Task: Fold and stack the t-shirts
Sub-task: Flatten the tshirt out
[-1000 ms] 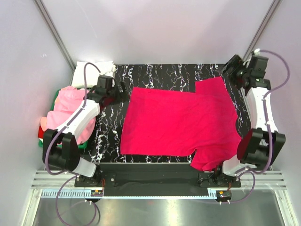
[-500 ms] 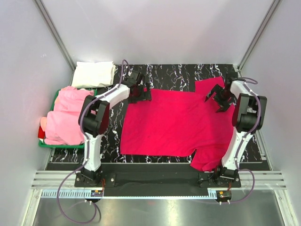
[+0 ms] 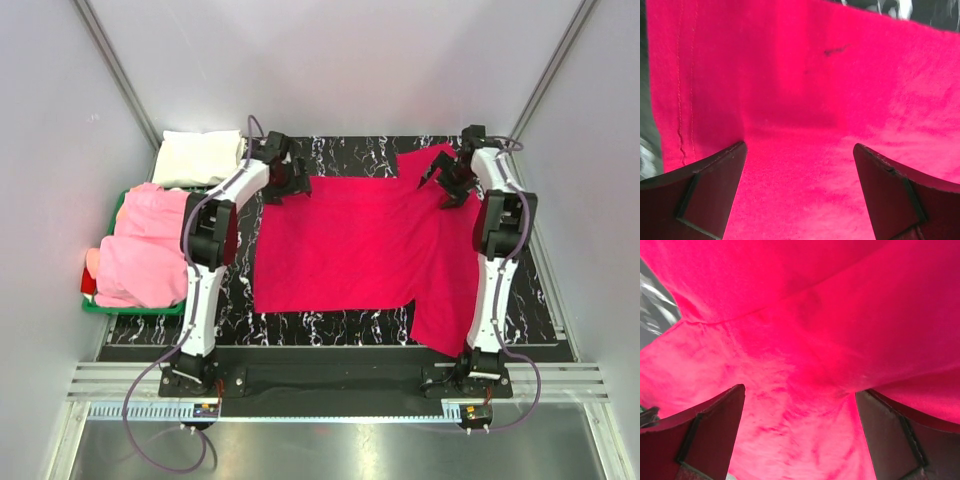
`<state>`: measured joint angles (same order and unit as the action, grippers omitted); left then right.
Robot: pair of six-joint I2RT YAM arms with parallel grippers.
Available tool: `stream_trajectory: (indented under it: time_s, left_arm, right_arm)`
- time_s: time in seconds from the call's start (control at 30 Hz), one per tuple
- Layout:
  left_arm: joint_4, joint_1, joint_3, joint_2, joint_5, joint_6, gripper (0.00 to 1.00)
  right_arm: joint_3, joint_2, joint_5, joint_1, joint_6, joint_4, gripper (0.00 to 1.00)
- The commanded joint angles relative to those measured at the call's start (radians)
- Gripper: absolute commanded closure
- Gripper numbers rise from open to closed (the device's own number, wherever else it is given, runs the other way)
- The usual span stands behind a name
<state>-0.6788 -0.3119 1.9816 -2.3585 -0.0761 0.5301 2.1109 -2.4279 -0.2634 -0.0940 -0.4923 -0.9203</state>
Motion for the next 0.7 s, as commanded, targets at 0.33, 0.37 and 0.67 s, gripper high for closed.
stream_trajectory:
  time_s: [0.33,0.37,0.67]
  left_arm:
    - [-0.162,0.206,0.447,-0.219,-0.109,-0.091,0.03]
    - [-0.136,0.206,0.413,-0.188,-0.111,-0.093,0.02]
    - [-0.079,0.204,0.047,0.276,-0.111,-0.105,0.01]
  right_arm:
    - [0.425,-0.217,-0.169,0.025,-0.011,-0.023,0.0]
    - [0.437,-0.209,-0.18,0.025,0.0,-0.02,0.0]
    - [0.347,0.071,-0.194,0.017,0.054,-0.026,0.0]
